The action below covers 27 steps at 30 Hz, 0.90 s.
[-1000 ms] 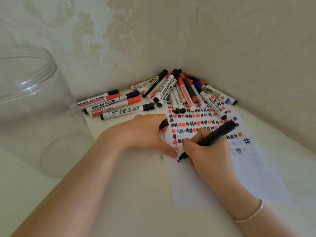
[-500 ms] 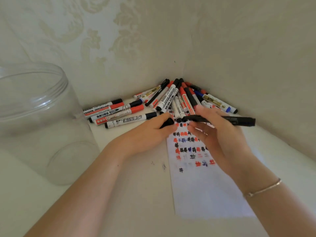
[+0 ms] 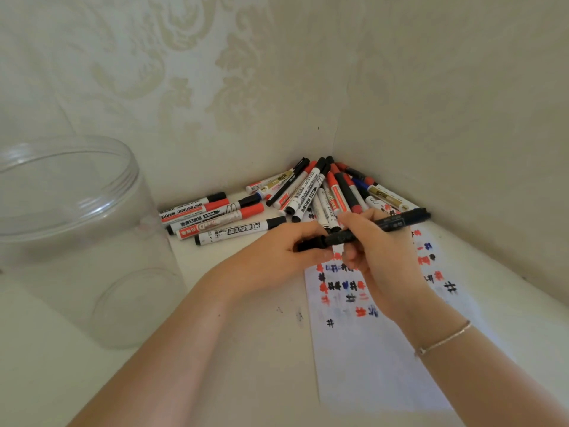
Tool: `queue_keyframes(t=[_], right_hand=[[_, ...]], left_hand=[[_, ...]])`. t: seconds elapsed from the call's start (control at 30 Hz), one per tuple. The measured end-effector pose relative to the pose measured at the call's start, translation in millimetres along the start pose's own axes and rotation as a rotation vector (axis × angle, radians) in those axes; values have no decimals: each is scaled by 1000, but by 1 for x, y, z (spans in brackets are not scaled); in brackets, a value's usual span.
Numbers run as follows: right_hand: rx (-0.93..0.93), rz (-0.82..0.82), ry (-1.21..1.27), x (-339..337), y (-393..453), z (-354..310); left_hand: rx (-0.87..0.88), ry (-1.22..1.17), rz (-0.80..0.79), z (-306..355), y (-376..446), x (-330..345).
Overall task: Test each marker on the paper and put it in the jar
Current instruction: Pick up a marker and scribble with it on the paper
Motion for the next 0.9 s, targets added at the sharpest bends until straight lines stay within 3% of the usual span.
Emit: queue_keyframes(t=[0.27, 0.4, 0.5, 0.67, 0.9], right_hand=[[138, -151, 229, 15, 3, 7], [122, -130, 86, 12, 5, 5], [57, -125, -2, 15, 5, 2], [-79, -129, 53, 35, -1, 0], [-172, -98, -22, 47, -10, -10]], left_hand=[[6, -59, -28, 5, -3, -1], [-22, -269, -27, 7, -6, 0], [-44, -307, 88, 5, -5, -7], [-101, -224, 414, -3, -11, -25], [-163, -326, 489, -16, -19, -28]])
Point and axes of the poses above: each hand's wrist, its own y-axis towards the middle knuckle, its own x-axis out of the palm, z = x × y, the point moved 9 cm from there along y, towards the middle knuckle, and after that the axes turned 5 degrees about -z, right-handed, at the moved point
